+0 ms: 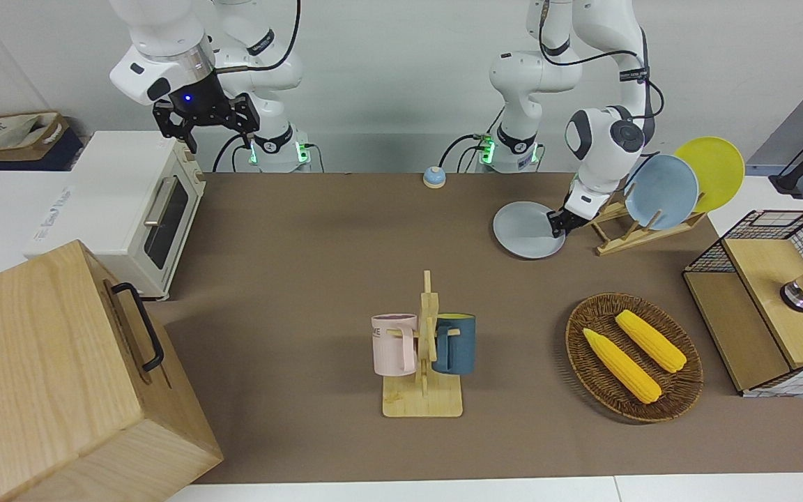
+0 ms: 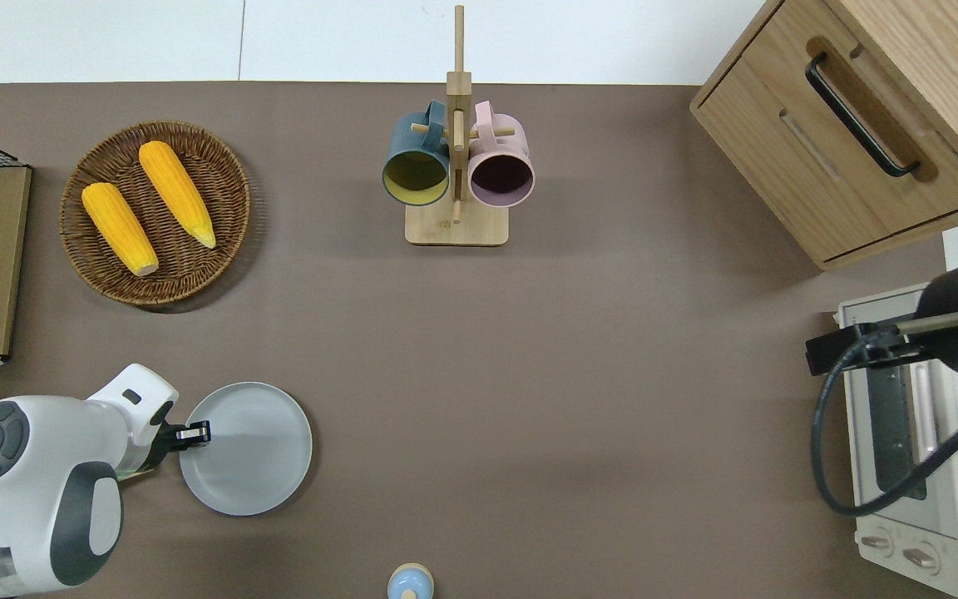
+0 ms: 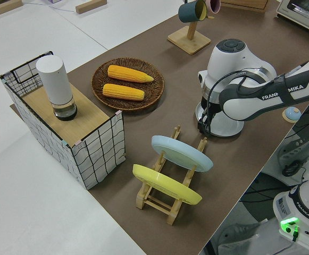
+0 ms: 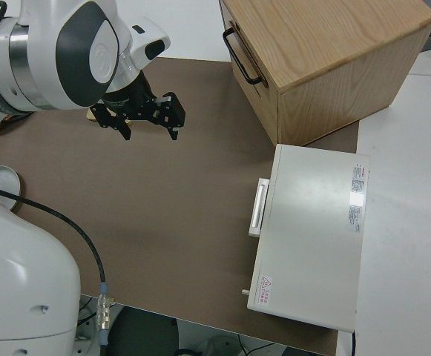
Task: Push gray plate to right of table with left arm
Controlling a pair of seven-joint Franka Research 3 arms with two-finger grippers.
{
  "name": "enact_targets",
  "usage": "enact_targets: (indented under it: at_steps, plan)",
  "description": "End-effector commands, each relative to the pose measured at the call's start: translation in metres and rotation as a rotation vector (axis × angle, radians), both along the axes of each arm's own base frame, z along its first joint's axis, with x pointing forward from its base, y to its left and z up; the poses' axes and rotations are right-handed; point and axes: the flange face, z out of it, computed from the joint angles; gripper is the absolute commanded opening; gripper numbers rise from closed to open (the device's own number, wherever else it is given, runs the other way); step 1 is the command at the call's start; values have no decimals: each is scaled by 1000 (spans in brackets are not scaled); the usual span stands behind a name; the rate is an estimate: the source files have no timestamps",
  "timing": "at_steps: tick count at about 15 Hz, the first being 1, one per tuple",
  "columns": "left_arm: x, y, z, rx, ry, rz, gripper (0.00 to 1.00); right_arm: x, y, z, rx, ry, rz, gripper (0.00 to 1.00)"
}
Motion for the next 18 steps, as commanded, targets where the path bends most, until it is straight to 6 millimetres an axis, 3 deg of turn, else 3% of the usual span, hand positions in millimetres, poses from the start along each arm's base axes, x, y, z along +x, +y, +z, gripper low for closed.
enact_targets:
  at_steps: [1, 18]
  plan:
    - [-1, 2, 0, 10, -11, 10, 0, -3, -1, 4, 2, 4, -14, 983]
    - [1, -3, -6, 20, -1, 17, 0, -3, -2, 4, 2, 4, -15, 983]
